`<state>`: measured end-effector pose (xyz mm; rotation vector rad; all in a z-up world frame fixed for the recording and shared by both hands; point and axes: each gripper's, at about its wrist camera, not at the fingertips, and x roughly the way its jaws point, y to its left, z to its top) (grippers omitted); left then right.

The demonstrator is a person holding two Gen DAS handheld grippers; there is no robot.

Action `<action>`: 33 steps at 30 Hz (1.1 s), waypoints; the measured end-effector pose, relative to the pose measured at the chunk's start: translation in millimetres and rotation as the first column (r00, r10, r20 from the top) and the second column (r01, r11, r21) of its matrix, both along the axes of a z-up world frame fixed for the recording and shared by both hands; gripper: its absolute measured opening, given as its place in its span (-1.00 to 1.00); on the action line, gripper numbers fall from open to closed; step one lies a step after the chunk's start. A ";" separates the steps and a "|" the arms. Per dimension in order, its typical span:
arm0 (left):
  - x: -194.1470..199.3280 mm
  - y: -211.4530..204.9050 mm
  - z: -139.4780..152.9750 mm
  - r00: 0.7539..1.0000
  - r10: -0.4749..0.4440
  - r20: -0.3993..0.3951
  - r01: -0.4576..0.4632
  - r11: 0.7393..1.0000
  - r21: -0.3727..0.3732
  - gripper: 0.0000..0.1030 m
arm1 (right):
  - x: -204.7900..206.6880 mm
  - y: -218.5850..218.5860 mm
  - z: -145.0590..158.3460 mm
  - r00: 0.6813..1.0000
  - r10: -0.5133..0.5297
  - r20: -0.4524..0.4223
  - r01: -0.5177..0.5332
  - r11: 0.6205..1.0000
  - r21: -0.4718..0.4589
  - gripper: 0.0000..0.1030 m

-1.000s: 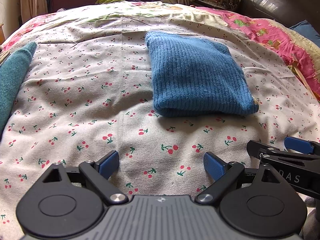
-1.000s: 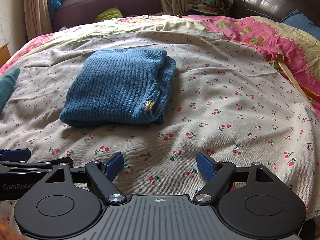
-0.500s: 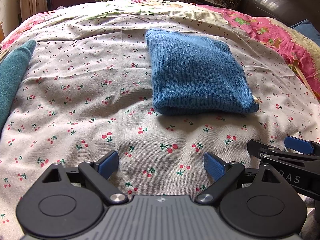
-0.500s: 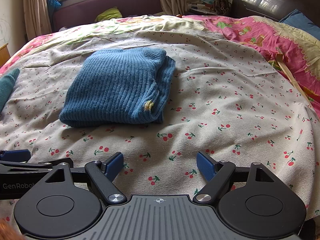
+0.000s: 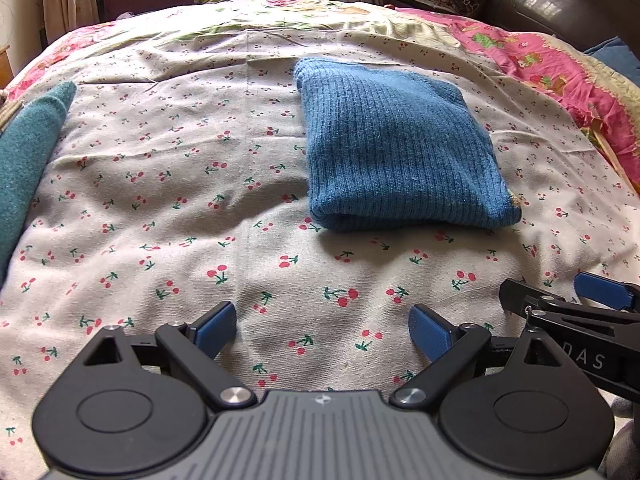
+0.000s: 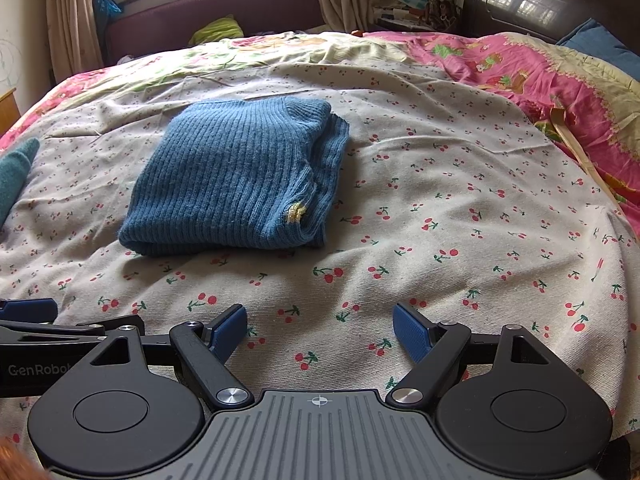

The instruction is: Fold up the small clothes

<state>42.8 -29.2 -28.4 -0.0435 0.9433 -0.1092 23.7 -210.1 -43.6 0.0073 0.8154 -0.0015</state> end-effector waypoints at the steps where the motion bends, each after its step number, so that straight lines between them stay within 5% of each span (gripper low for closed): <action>1: -0.3 -0.7 0.5 1.000 0.000 0.003 0.000 1.000 0.007 0.99 | 0.0 0.3 0.3 1.000 0.000 0.000 0.000 1.000 0.000 0.59; 33: -2.8 -8.2 7.2 0.999 0.021 0.045 -0.026 0.993 0.113 0.99 | -1.1 6.0 -1.5 1.000 0.008 -0.006 -0.008 1.000 -0.016 0.59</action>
